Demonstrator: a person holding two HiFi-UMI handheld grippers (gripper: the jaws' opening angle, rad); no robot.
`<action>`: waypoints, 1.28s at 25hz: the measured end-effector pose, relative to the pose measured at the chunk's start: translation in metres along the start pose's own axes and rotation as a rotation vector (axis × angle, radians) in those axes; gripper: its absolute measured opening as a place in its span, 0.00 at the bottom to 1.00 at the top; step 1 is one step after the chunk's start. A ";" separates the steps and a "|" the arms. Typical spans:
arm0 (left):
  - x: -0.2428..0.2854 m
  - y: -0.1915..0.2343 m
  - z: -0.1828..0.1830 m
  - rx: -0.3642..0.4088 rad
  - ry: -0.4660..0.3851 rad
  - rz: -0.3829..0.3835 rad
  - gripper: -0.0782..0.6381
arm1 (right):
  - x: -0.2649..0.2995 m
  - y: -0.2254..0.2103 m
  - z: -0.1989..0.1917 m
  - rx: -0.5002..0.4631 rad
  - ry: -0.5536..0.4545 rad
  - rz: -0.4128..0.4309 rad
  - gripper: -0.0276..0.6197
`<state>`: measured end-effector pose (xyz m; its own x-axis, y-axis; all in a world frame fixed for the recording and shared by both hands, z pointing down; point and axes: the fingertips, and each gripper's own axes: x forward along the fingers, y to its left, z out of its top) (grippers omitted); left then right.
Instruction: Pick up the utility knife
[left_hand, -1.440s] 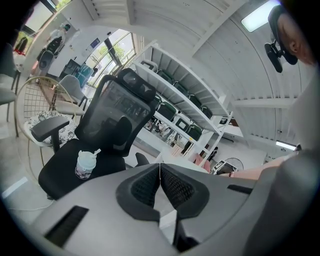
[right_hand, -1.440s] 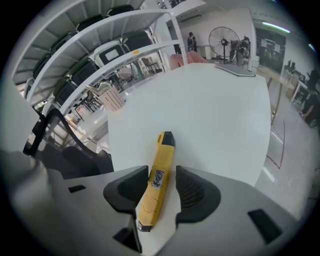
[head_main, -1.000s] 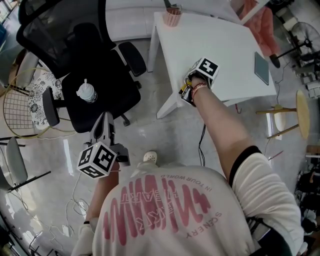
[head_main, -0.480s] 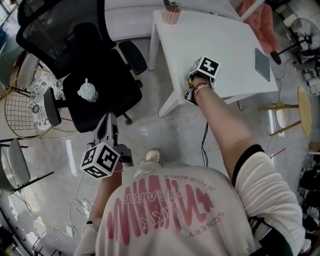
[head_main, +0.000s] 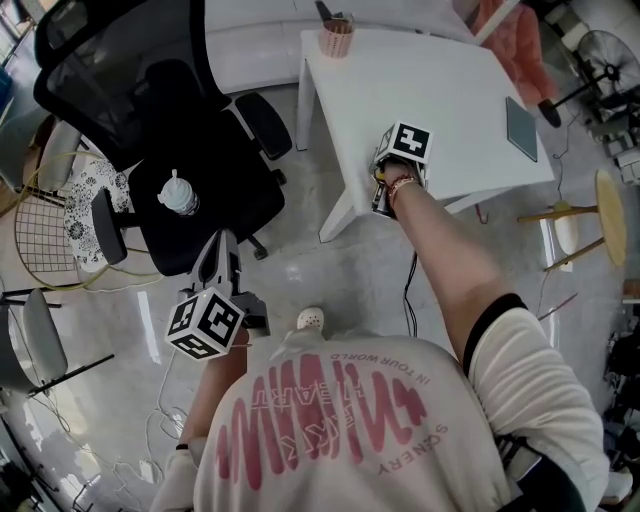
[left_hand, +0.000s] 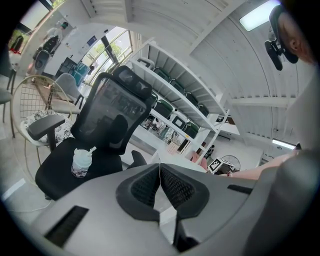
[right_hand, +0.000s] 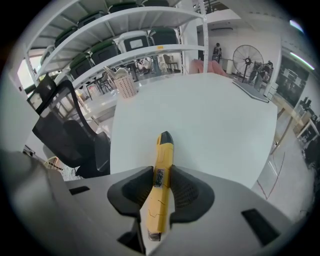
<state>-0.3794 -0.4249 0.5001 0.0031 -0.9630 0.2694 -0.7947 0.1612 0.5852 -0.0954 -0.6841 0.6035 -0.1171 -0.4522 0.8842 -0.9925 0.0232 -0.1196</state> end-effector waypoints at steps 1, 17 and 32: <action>0.000 -0.001 0.000 0.001 0.000 -0.002 0.14 | 0.000 0.000 -0.001 -0.008 0.000 0.002 0.23; 0.004 -0.049 0.001 0.052 0.007 -0.094 0.14 | -0.041 0.000 -0.020 -0.185 -0.054 0.098 0.23; 0.009 -0.133 0.011 0.102 -0.007 -0.255 0.14 | -0.131 -0.009 -0.017 -0.134 -0.299 0.280 0.23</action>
<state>-0.2800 -0.4576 0.4160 0.2070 -0.9713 0.1171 -0.8256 -0.1093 0.5535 -0.0718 -0.6099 0.4959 -0.3875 -0.6498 0.6539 -0.9216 0.2889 -0.2591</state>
